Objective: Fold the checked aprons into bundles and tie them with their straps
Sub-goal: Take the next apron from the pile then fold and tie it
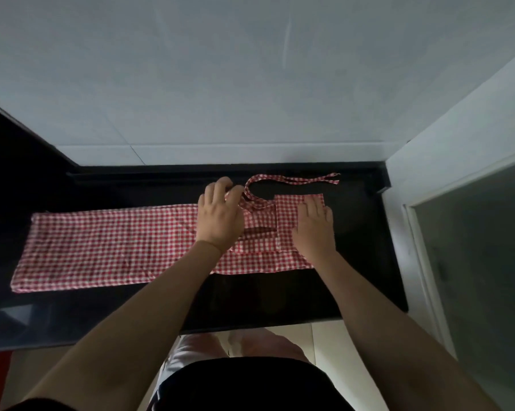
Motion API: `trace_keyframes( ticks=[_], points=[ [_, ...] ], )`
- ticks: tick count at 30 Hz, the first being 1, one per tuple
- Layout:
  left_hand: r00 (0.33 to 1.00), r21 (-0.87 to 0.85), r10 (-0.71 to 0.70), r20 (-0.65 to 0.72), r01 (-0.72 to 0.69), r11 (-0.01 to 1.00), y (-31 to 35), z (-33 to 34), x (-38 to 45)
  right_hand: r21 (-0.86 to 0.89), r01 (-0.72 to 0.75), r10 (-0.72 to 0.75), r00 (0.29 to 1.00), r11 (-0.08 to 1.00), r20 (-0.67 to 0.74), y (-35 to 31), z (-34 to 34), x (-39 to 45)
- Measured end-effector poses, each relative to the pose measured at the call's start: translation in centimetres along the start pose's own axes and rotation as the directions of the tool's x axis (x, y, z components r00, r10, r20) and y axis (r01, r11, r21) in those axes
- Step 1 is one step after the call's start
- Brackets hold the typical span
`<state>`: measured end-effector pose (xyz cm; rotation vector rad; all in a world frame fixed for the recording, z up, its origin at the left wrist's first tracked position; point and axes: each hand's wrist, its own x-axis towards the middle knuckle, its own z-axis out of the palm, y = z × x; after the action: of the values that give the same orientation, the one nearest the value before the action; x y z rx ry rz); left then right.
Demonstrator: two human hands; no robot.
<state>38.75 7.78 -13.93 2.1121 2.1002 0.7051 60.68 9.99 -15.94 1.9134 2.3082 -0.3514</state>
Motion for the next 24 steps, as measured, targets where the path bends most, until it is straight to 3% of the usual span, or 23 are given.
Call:
trace_keyframes(
  ticks=[1,3,5,6,10,13,17,24],
  points=[
    [0.998,-0.009,-0.06,-0.019,0.06,0.998,-0.1,-0.4,0.3,0.03,-0.004,0.005,0.999,1.0,-0.047,-0.9,-0.3,0.1],
    [0.966,-0.02,-0.213,0.145,0.218,0.976,-0.1,-1.5,0.8,0.093,0.057,-0.043,0.988,0.994,-0.148,-2.8,-0.9,0.5],
    [0.83,0.07,-0.364,0.423,0.37,0.926,-0.3,-2.3,1.2,0.184,0.15,-0.111,0.972,0.971,-0.21,-4.8,-1.5,1.1],
    [0.762,0.14,-0.391,0.516,0.375,0.916,-0.5,-2.5,1.3,0.235,0.174,-0.123,0.969,0.956,-0.216,-5.8,-1.8,1.3],
    [0.628,0.207,-0.391,0.673,0.348,0.914,-1.4,-2.9,1.0,0.409,0.1,-0.076,0.994,0.907,-0.074,-9.0,-2.6,2.5],
    [0.496,0.054,-0.368,0.786,0.539,0.841,-2.1,-3.2,0.9,0.431,-0.018,-0.043,0.99,0.902,0.131,-10.2,-2.5,3.6],
    [0.47,-0.099,-0.367,0.803,0.712,0.695,-3.5,-3.2,0.0,0.357,-0.06,-0.007,0.983,0.932,0.182,-10.6,-1.5,4.1],
    [0.467,-0.251,-0.358,0.808,0.824,0.508,-5.2,-3.6,-1.2,0.417,0.011,-0.096,0.978,0.909,0.183,-10.3,-2.5,4.0]
  ],
)
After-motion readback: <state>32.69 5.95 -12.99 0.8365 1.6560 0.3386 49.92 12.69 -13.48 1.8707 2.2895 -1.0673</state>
